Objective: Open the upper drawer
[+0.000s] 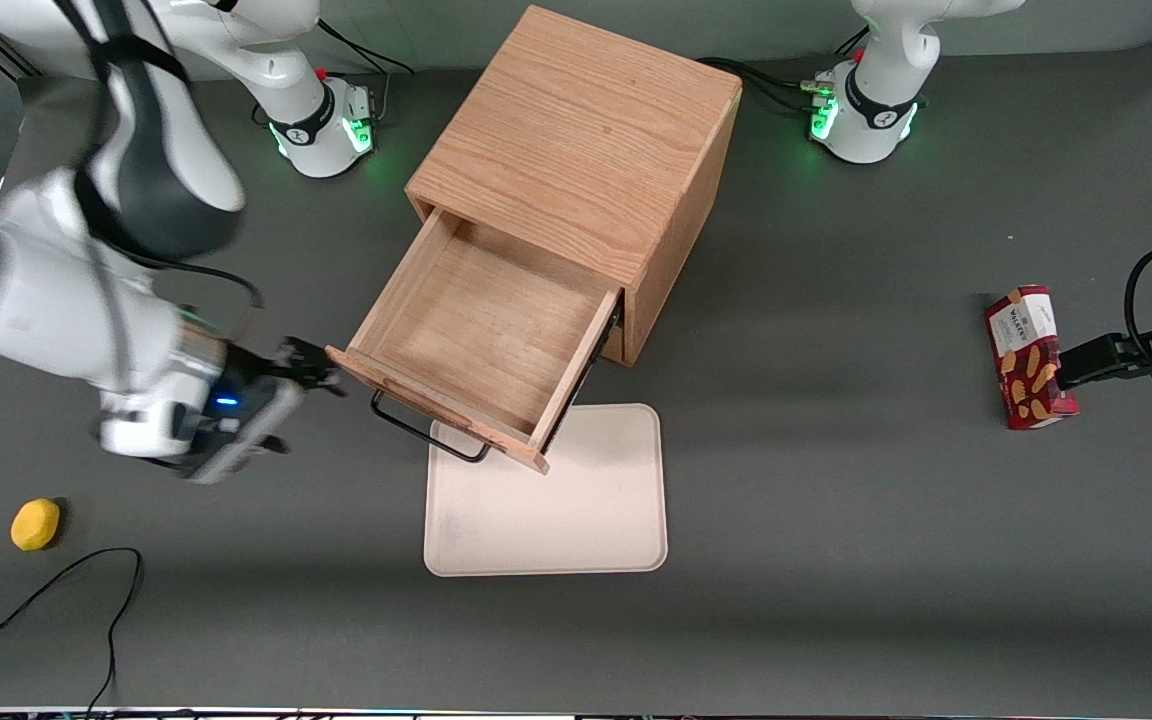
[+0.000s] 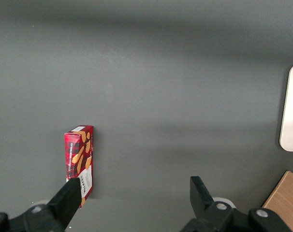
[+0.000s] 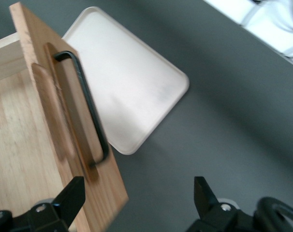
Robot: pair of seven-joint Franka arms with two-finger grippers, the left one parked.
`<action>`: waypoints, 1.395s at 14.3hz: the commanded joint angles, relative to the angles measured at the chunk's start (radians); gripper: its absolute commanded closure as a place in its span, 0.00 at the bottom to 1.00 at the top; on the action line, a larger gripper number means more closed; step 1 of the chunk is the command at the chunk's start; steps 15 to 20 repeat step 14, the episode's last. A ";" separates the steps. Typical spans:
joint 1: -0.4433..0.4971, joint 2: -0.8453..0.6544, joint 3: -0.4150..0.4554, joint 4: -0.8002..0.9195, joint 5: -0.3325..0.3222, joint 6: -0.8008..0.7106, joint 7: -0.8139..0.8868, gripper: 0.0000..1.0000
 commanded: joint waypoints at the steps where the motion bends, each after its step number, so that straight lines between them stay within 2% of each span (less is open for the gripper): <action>1: -0.031 -0.123 -0.115 -0.029 0.034 -0.110 0.007 0.00; 3: -0.035 -0.166 -0.195 -0.026 -0.019 -0.202 0.164 0.00; 6: -0.035 -0.228 -0.203 -0.027 -0.168 -0.269 0.483 0.00; 7: -0.034 -0.240 -0.200 -0.029 -0.190 -0.293 0.592 0.00; 9: -0.035 -0.242 -0.168 -0.029 -0.193 -0.327 0.721 0.00; 20: -0.035 -0.225 -0.149 -0.027 -0.199 -0.312 0.716 0.00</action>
